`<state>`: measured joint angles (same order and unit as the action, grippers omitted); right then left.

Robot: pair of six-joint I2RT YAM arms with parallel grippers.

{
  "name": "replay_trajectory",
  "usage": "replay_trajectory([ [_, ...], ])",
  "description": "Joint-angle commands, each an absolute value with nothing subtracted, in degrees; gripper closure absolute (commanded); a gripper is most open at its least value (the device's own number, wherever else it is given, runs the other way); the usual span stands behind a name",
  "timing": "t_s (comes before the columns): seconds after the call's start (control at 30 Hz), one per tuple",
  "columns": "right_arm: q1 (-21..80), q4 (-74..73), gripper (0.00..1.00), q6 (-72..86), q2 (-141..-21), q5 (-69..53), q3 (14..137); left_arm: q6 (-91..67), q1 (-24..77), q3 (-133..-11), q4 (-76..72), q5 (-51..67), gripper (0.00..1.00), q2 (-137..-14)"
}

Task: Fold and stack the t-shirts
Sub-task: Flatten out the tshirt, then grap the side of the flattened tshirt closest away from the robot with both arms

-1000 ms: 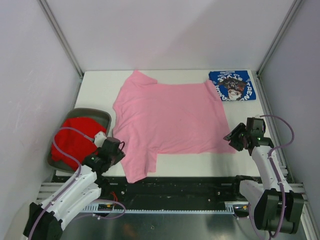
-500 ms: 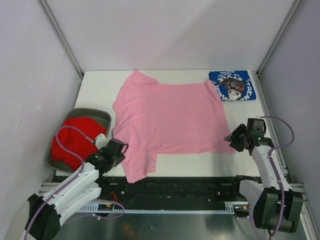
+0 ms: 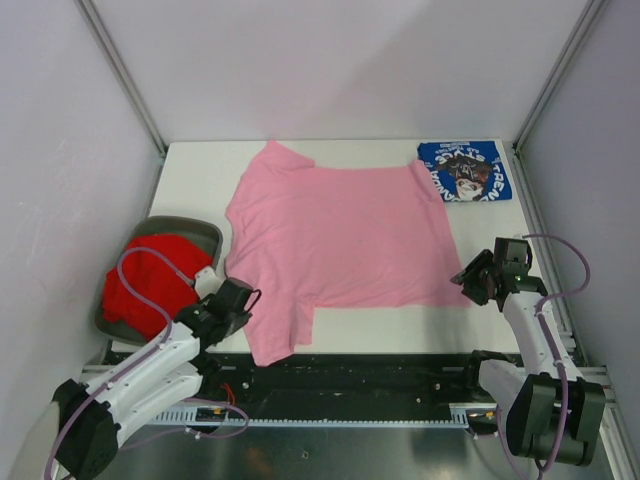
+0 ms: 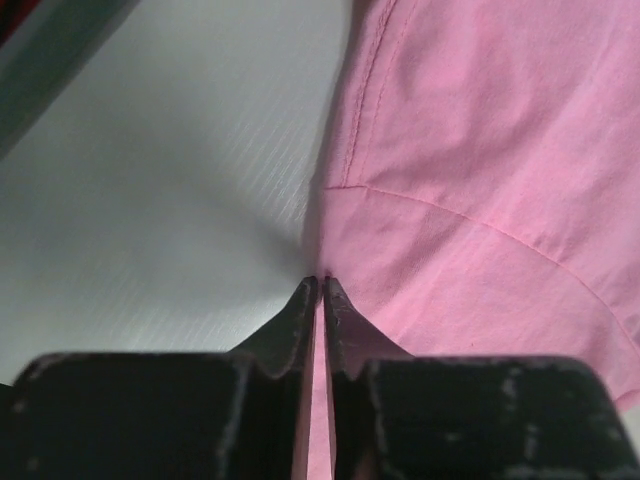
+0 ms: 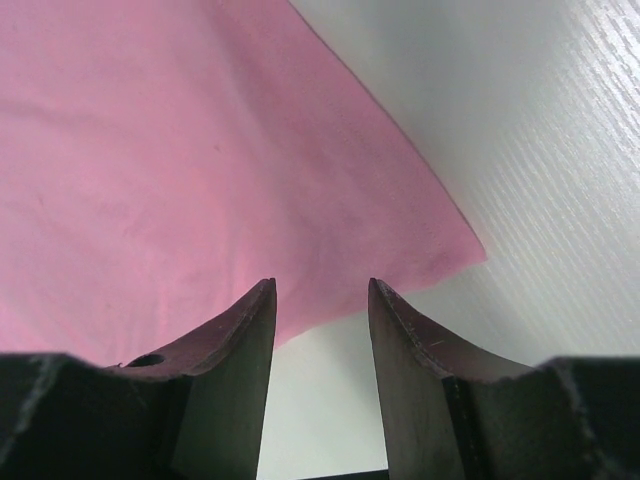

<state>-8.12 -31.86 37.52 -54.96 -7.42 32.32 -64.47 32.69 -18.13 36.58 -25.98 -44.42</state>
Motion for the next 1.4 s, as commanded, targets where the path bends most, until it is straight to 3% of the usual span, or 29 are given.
replay_trajectory([
  [0.0, -8.56, -31.14, 0.54, 37.76, -55.58, -4.65, 31.92, -63.62, 33.21, -20.95, 36.71, -28.89, 0.96, -43.15],
  [0.47, -12.06, -38.53, 0.5, 42.74, -58.93, 3.37, 31.47, -67.8, 31.3, -21.38, 43.85, -35.6, 1.0, -34.53],
  [0.8, -12.21, -40.8, 0.59, 45.3, -58.84, 3.95, 30.52, -66.99, 29.67, -22.37, 44.01, -35.24, 1.0, -33.38],
  [1.37, -12.17, -32.12, 0.66, 47.59, -63.91, -1.65, 27.79, -66.47, 29.44, -21.79, 44.02, -34.52, 1.0, -32.79],
])
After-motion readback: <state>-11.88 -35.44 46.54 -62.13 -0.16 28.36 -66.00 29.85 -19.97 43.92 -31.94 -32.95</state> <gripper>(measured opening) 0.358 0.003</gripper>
